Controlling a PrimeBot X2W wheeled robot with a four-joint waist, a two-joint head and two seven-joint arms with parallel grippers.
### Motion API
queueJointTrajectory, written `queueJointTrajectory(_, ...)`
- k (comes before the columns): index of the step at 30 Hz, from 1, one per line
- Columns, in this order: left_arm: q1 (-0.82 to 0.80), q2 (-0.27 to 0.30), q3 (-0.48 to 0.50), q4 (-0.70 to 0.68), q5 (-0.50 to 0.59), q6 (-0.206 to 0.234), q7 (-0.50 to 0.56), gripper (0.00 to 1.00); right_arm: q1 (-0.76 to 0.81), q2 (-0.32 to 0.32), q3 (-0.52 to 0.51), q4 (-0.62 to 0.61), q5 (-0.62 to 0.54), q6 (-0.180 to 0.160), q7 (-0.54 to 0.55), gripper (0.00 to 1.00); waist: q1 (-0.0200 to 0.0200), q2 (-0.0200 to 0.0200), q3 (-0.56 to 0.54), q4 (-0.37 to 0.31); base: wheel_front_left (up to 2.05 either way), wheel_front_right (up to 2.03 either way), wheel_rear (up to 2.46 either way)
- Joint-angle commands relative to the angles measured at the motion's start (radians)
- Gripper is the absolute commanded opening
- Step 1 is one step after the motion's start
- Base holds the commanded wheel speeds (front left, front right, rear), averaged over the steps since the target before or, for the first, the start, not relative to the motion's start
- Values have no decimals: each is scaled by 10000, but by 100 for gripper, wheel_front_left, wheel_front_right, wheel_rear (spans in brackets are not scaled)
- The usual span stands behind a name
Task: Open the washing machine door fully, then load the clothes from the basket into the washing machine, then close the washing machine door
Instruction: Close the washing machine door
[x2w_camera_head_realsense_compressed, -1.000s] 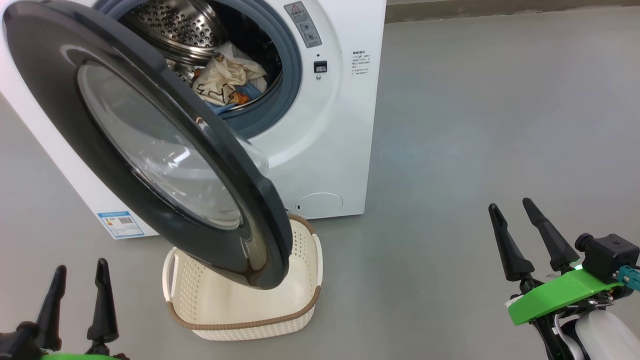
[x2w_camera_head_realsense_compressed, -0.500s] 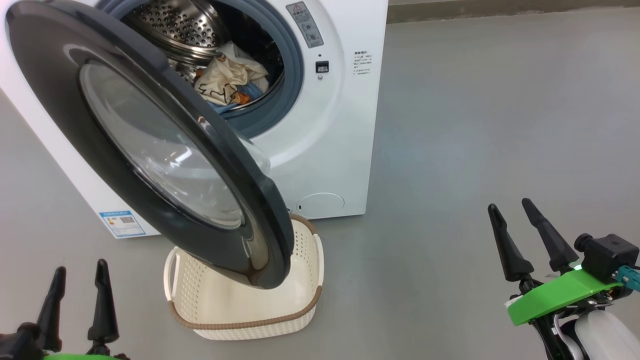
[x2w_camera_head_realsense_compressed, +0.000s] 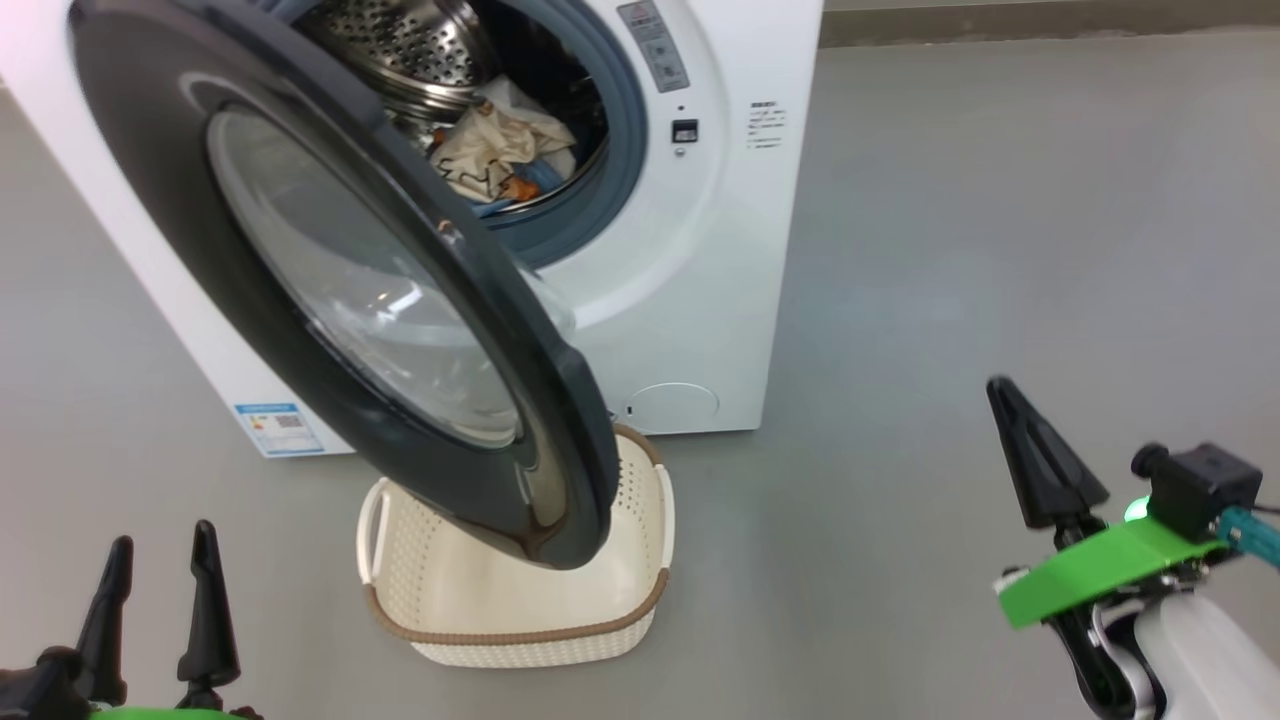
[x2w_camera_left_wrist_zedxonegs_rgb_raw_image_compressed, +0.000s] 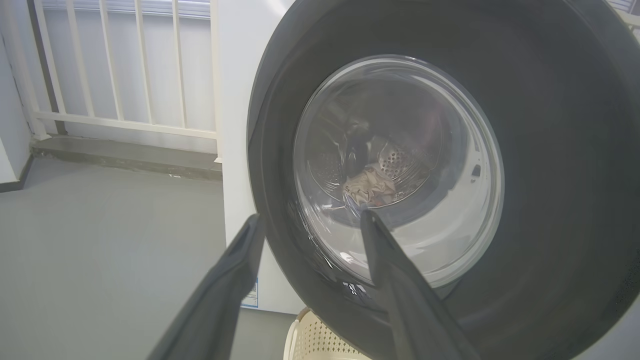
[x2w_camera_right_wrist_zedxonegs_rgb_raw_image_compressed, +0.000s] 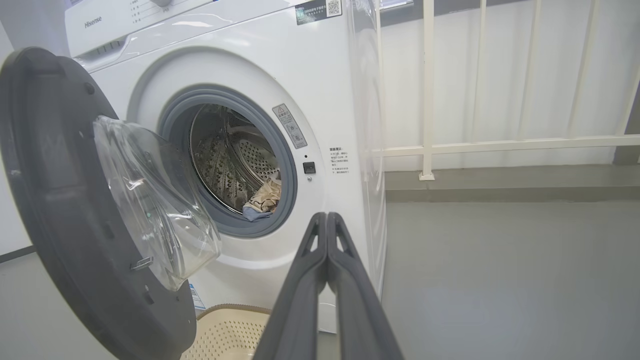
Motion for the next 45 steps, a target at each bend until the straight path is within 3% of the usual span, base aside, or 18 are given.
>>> queueJointTrajectory(1, -489, 225, 367, -150, -36, -54, -104, 100, -526, -149, 215, -358, -120, 44, -82, 0, 0, 0, 59, 216, 0, 0, 0)
queueJointTrajectory(19, -429, 81, 359, 65, -233, -109, -105, 100, -2392, -113, 878, -1869, 447, 44, -82, 0, 0, 0, -151, 2053, 0, 0, 0)
queueJointTrajectory(35, -345, 15, 207, 214, -233, -130, -105, 100, -3514, 363, 2566, -3540, 189, 44, -82, 0, 0, 0, -396, 3322, 0, 0, 0)
queueJointTrajectory(45, -320, -64, 239, 243, -252, -136, -105, 100, -3125, 332, 4201, -2383, 710, 44, -82, 0, 0, 0, -366, 3531, 0, 0, 0)
